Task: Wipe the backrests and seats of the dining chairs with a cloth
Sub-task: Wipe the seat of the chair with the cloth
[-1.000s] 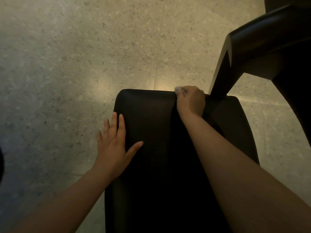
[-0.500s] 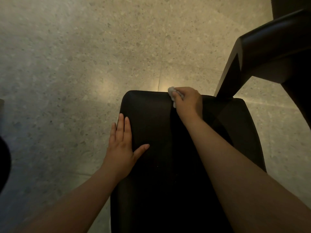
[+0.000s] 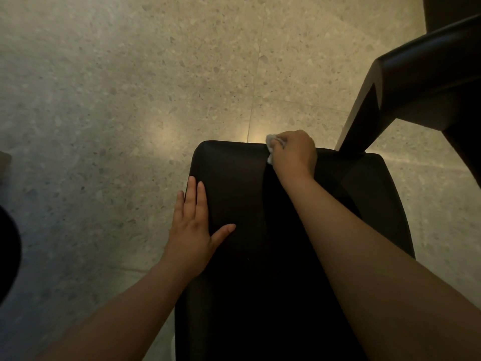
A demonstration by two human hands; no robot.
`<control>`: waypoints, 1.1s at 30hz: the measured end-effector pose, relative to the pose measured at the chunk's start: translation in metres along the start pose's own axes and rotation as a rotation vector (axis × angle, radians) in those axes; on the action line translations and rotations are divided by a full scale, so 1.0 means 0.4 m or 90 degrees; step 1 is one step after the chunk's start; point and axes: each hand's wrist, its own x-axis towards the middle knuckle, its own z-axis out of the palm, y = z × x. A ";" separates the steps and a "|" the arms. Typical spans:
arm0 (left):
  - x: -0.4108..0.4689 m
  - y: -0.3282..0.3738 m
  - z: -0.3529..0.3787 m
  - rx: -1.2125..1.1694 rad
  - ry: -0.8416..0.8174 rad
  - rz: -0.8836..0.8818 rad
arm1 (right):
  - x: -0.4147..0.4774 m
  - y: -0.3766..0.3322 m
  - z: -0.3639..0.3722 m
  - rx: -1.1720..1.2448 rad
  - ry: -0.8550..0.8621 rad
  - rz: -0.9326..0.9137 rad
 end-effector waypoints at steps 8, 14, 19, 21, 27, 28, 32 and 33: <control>-0.001 0.000 0.003 0.013 0.014 0.000 | -0.031 -0.059 0.006 0.215 -0.214 -0.194; -0.004 -0.001 0.000 0.016 0.020 0.013 | -0.006 -0.014 -0.013 0.063 -0.041 -0.014; -0.002 -0.003 0.006 0.027 0.030 0.016 | -0.034 -0.039 0.021 0.097 -0.079 -0.133; 0.000 -0.004 0.007 0.027 0.025 0.008 | -0.044 -0.064 0.027 0.145 -0.133 -0.175; -0.009 -0.007 -0.004 -0.049 0.027 0.016 | -0.018 -0.096 0.023 0.134 -0.152 -0.124; -0.012 -0.009 -0.009 -0.071 0.030 0.024 | -0.017 -0.093 0.027 0.082 -0.130 -0.099; -0.024 -0.035 -0.046 -0.145 0.077 0.011 | -0.060 -0.104 0.066 0.113 -0.085 -0.188; -0.025 -0.045 -0.055 -0.144 0.089 0.000 | -0.073 -0.115 0.070 0.145 -0.094 -0.223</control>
